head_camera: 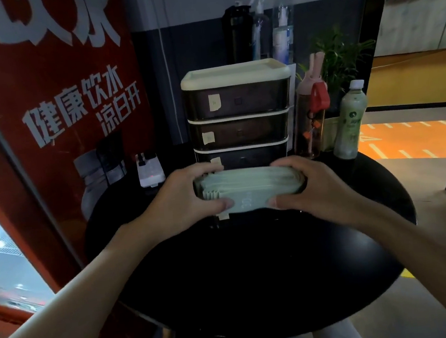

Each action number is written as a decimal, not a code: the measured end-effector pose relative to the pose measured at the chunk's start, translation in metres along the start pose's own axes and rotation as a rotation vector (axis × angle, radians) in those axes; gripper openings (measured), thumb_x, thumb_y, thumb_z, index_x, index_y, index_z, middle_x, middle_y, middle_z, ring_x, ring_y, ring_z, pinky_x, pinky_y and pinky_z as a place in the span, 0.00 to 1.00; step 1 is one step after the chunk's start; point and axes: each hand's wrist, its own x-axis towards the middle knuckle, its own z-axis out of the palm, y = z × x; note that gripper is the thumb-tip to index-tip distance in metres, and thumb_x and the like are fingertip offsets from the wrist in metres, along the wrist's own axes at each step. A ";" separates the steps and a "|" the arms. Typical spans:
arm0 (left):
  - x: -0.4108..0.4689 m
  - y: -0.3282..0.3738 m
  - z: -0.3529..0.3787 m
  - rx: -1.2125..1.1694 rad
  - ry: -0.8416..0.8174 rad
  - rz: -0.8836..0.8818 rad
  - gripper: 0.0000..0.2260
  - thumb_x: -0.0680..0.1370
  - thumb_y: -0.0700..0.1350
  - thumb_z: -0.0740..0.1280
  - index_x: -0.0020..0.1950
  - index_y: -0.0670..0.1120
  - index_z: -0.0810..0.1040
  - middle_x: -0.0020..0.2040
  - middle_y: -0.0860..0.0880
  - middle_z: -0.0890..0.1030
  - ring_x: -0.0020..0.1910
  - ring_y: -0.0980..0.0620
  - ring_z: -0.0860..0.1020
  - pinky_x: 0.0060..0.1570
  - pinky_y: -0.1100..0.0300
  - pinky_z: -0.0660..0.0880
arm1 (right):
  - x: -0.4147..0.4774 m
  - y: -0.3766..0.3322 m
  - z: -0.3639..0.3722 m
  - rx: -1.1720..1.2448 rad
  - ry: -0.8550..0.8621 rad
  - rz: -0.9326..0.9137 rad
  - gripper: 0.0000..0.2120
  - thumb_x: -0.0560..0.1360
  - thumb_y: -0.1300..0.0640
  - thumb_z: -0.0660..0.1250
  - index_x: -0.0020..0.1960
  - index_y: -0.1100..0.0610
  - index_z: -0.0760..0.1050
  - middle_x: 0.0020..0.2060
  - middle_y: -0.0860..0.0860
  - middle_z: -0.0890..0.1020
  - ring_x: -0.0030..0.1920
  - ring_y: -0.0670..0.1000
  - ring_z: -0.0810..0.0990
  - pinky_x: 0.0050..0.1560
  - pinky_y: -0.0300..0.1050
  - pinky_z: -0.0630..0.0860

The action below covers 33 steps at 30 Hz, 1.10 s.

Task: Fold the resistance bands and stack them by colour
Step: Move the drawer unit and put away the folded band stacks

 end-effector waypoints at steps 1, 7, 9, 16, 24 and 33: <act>0.009 0.000 -0.002 0.007 0.020 -0.005 0.27 0.67 0.47 0.80 0.65 0.49 0.77 0.55 0.56 0.78 0.51 0.65 0.78 0.48 0.73 0.72 | 0.010 0.000 -0.001 -0.024 0.012 0.008 0.25 0.63 0.51 0.81 0.57 0.44 0.76 0.48 0.42 0.79 0.46 0.40 0.79 0.43 0.35 0.77; 0.050 -0.026 0.007 0.074 0.073 -0.063 0.30 0.65 0.48 0.82 0.65 0.49 0.78 0.59 0.55 0.78 0.55 0.62 0.76 0.53 0.74 0.71 | 0.054 0.019 0.004 -0.129 0.001 0.126 0.25 0.60 0.48 0.81 0.53 0.46 0.75 0.45 0.43 0.81 0.44 0.41 0.80 0.48 0.43 0.78; 0.055 -0.035 0.013 0.083 0.056 -0.086 0.30 0.65 0.48 0.82 0.65 0.49 0.78 0.58 0.55 0.78 0.56 0.59 0.77 0.57 0.68 0.73 | 0.061 0.027 0.008 -0.182 -0.012 0.173 0.25 0.57 0.45 0.80 0.52 0.44 0.75 0.44 0.43 0.81 0.47 0.45 0.80 0.57 0.53 0.76; 0.066 -0.059 0.028 0.152 -0.046 -0.133 0.26 0.63 0.50 0.83 0.58 0.53 0.80 0.55 0.57 0.79 0.55 0.57 0.78 0.59 0.57 0.75 | 0.066 0.046 0.019 -0.290 -0.081 0.269 0.25 0.60 0.45 0.80 0.54 0.43 0.74 0.49 0.43 0.77 0.57 0.50 0.74 0.66 0.56 0.67; 0.071 -0.072 0.036 0.306 -0.090 -0.167 0.27 0.61 0.57 0.81 0.58 0.56 0.79 0.54 0.59 0.80 0.54 0.54 0.79 0.60 0.51 0.75 | 0.068 0.057 0.029 -0.407 -0.066 0.272 0.32 0.60 0.38 0.78 0.62 0.42 0.73 0.55 0.45 0.76 0.62 0.50 0.65 0.56 0.47 0.56; 0.070 -0.071 0.032 0.320 -0.157 -0.176 0.28 0.62 0.63 0.79 0.58 0.56 0.79 0.55 0.59 0.80 0.56 0.57 0.78 0.63 0.50 0.74 | 0.046 0.060 0.015 -0.257 -0.018 0.273 0.37 0.60 0.34 0.76 0.65 0.43 0.71 0.62 0.44 0.70 0.67 0.50 0.63 0.68 0.52 0.61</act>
